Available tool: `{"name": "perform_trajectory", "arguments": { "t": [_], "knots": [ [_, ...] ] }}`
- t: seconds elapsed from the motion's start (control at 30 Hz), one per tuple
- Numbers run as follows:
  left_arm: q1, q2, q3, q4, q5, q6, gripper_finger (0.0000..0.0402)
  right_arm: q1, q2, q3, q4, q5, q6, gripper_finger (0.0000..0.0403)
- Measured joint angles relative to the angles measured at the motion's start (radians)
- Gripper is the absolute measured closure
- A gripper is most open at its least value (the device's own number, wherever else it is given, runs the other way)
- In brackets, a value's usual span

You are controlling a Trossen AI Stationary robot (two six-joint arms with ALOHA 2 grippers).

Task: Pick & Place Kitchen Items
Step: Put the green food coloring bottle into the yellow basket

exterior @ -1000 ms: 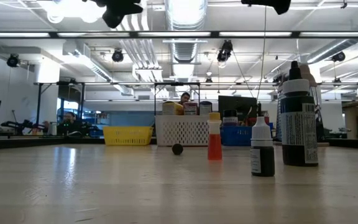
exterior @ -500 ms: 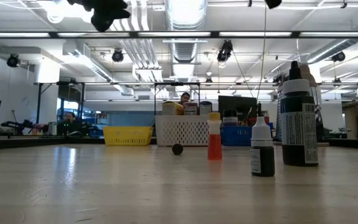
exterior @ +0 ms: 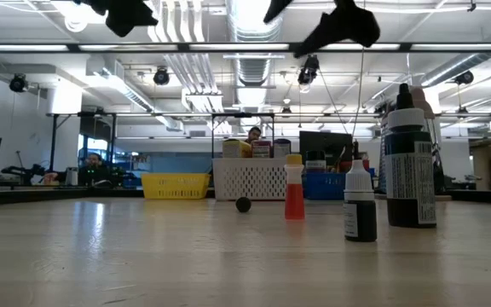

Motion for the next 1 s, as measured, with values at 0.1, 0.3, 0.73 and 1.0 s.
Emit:
{"name": "perform_trajectory", "arguments": {
  "t": [0.1,0.3,0.73,1.0],
  "knots": [
    [0.0,-0.004,-0.029,0.0,-0.03,0.0,0.0261,-0.007,0.113,0.138,-0.2,-0.001,0.166,0.0101],
    [0.001,0.002,-0.066,0.009,-0.081,-0.014,0.0261,-0.027,0.325,0.426,-0.497,-0.065,0.344,0.0092],
    [0.002,0.003,-0.069,-0.012,-0.085,-0.017,0.0261,-0.137,0.673,0.761,-0.731,-0.287,0.343,0.0115],
    [0.002,0.002,-0.069,-0.067,-0.085,-0.017,0.0261,-0.163,0.758,0.806,-0.723,-0.345,0.287,0.0136]
  ]
}}
